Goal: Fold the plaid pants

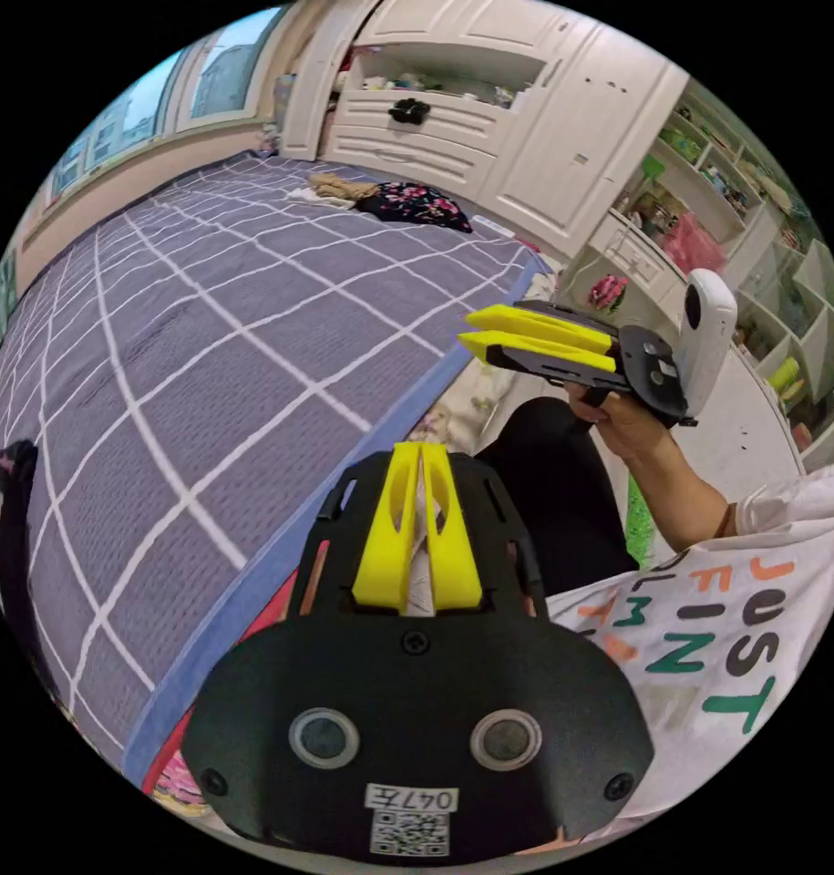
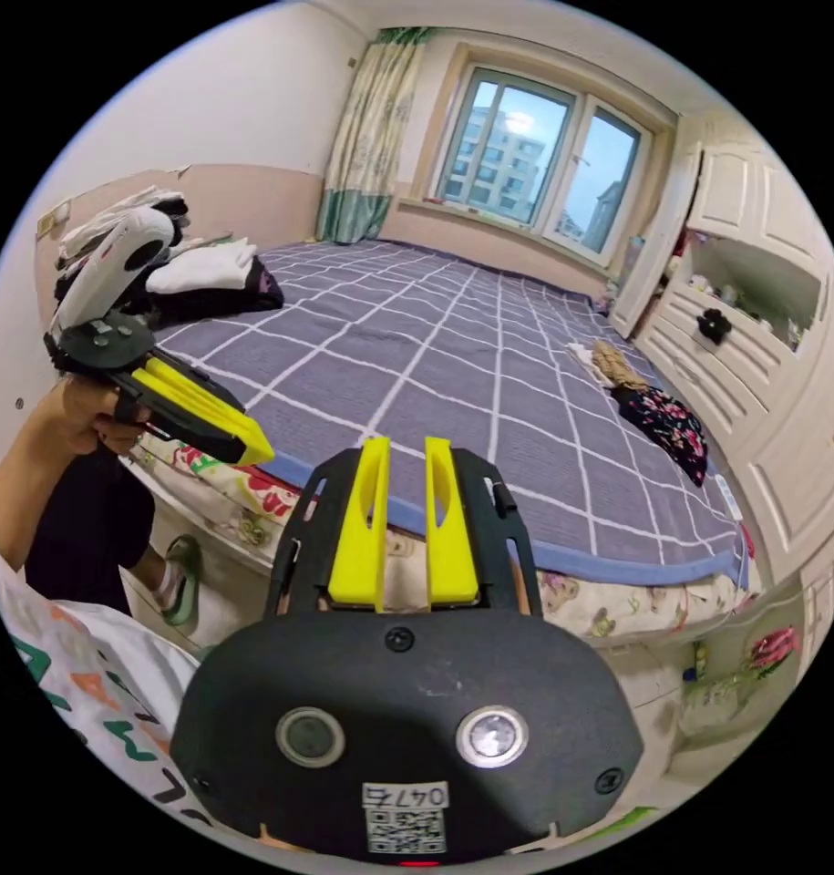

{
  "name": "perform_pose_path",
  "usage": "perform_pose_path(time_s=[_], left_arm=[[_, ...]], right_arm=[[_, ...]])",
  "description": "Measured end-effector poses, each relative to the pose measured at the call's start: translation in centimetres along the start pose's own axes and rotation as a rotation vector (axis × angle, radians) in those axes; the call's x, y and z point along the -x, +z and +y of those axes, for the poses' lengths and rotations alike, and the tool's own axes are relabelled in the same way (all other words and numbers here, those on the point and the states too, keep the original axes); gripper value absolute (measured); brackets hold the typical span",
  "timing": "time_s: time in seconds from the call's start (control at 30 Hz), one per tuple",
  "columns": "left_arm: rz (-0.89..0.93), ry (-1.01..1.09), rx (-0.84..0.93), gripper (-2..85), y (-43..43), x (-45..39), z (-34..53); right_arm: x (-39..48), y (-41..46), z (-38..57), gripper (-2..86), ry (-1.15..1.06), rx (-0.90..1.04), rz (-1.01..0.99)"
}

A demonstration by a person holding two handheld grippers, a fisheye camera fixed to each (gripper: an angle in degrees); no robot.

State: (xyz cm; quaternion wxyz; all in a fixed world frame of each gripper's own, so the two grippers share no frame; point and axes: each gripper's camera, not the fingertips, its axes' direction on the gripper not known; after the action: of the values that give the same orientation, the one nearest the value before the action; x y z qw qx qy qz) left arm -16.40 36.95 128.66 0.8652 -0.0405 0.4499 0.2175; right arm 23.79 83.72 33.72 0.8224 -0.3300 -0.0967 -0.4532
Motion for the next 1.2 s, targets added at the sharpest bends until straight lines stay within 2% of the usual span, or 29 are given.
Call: perform_pose_path(time_s=[0.4,0.6,0.73,0.9,1.0,1.1,1.2], left_arm=[[0.216,0.021,-0.044,6.0,10.3,0.8,-10.6],[0.213,0.085,0.005,1.5,17.3,2.0,-17.7],[0.122,0.070,0.025,-0.6,22.9,3.4,-23.5],[0.110,0.124,0.036,-0.8,27.9,6.1,-28.2],[0.093,0.111,-0.008,-0.8,29.5,8.5,-29.8],[0.217,0.140,-0.025,-0.8,30.3,10.1,-29.9],[0.345,0.137,0.045,-0.8,32.1,11.4,-30.6]], right_arm=[[-14.5,-2.3,3.5,5.2,0.147,-0.003,-0.001],[-25.7,-1.3,3.5,0.9,0.205,-0.070,0.207],[-36.1,3.2,1.0,4.5,0.154,-0.063,0.320],[-46.5,10.1,-4.3,6.6,0.183,-0.072,0.201],[-50.8,15.1,-8.2,6.6,0.208,-0.086,0.201],[-54.8,19.9,-11.7,6.2,0.285,-0.078,0.230],[-57.7,24.3,-14.6,5.7,0.315,-0.017,0.316]])
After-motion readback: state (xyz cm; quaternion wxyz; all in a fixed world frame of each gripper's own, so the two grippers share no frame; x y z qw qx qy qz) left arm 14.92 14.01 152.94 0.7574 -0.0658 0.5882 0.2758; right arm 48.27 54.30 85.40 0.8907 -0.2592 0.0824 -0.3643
